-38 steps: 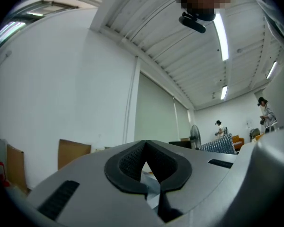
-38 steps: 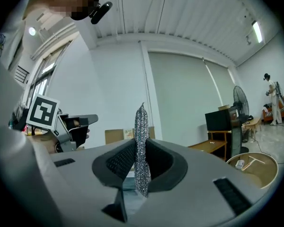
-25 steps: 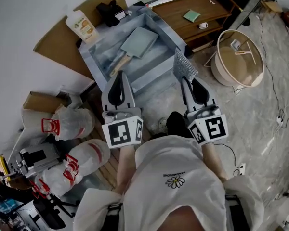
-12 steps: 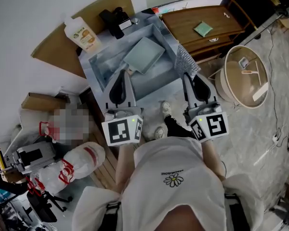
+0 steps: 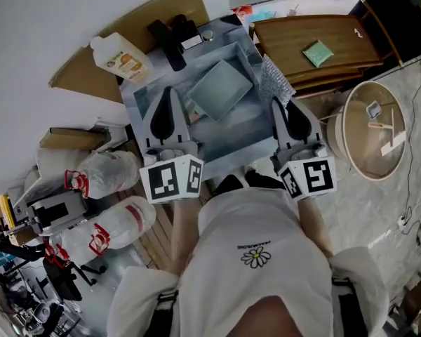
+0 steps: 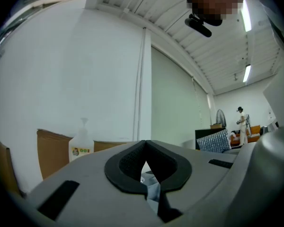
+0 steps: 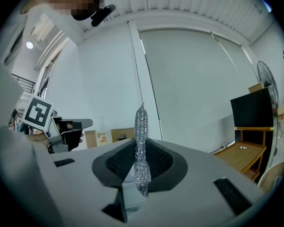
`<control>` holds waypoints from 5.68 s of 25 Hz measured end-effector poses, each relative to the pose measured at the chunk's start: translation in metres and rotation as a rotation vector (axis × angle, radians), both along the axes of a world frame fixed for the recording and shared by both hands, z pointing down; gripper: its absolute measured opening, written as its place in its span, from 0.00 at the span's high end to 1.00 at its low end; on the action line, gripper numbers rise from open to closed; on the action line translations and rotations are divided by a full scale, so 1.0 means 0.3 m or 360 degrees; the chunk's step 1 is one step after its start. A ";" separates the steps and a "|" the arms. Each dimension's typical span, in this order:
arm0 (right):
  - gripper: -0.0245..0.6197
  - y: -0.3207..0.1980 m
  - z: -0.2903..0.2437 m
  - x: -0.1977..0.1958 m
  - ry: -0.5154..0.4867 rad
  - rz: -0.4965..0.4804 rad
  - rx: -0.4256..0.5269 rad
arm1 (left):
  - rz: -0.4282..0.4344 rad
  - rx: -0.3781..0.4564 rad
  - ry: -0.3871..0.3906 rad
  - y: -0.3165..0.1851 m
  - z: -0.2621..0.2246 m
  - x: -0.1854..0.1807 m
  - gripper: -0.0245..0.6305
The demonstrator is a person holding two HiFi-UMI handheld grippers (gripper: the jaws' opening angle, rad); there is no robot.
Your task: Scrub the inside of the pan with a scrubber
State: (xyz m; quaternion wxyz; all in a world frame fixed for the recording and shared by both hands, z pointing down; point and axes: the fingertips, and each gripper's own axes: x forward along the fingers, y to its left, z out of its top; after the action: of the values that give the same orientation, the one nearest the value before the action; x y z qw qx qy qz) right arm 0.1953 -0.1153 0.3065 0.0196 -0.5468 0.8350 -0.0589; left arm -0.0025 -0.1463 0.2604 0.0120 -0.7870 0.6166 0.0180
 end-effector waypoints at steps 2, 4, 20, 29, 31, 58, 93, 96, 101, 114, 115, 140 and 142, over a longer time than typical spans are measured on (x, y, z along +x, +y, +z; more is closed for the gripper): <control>0.89 -0.045 0.009 0.002 0.0005 -0.0033 -0.0012 | -0.0037 0.0005 0.0003 -0.030 0.002 -0.002 0.94; 0.89 -0.086 0.016 -0.005 0.0003 -0.0071 -0.0026 | -0.0054 0.0007 -0.0013 -0.053 0.005 -0.003 0.94; 0.89 -0.188 0.016 -0.123 -0.0048 -0.0101 -0.0061 | 0.0160 -0.0196 -0.0255 -0.175 0.137 -0.102 0.93; 0.89 -0.210 0.060 -0.196 -0.0044 -0.0067 -0.0125 | 0.0924 -0.1042 -0.0942 -0.113 0.735 -0.060 0.69; 0.89 -0.209 0.072 -0.211 -0.0028 -0.0064 -0.0143 | 0.1083 -0.1249 -0.1061 -0.053 0.872 -0.065 0.62; 0.89 -0.281 0.312 -0.312 0.0376 -0.0055 -0.0484 | 0.1196 -0.1912 -0.1274 0.066 1.243 -0.228 0.72; 0.89 -0.550 0.995 -0.471 0.1443 -0.0396 -0.1299 | 0.1191 -0.1920 -0.1234 0.063 1.235 -0.226 0.73; 0.89 -0.537 0.992 -0.495 0.1390 -0.0455 -0.1306 | 0.1190 -0.1918 -0.1233 0.061 1.236 -0.227 0.73; 0.89 -0.498 0.980 -0.539 0.1314 -0.0579 -0.1342 | 0.1190 -0.1921 -0.1233 0.062 1.238 -0.226 0.73; 0.89 -0.331 0.973 -0.710 0.1055 -0.0885 -0.1527 | 0.1193 -0.1918 -0.1232 0.062 1.237 -0.227 0.73; 0.89 -0.328 0.970 -0.716 0.1058 -0.0892 -0.1523 | 0.1193 -0.1918 -0.1232 0.062 1.236 -0.227 0.73; 0.89 -0.430 0.909 -0.519 0.1080 -0.0591 -0.1472 | 0.1192 -0.1921 -0.1228 0.061 1.237 -0.225 0.73; 0.89 -0.465 0.898 -0.442 0.1115 -0.0500 -0.1465 | 0.1190 -0.1922 -0.1231 0.060 1.239 -0.229 0.73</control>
State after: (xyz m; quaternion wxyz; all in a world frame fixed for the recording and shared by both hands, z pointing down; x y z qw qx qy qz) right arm 0.0627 -0.2547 0.5758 -0.5046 -0.3559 0.7513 -0.2328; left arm -0.0710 -0.1283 0.6319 -0.2094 -0.7623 0.1682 -0.5888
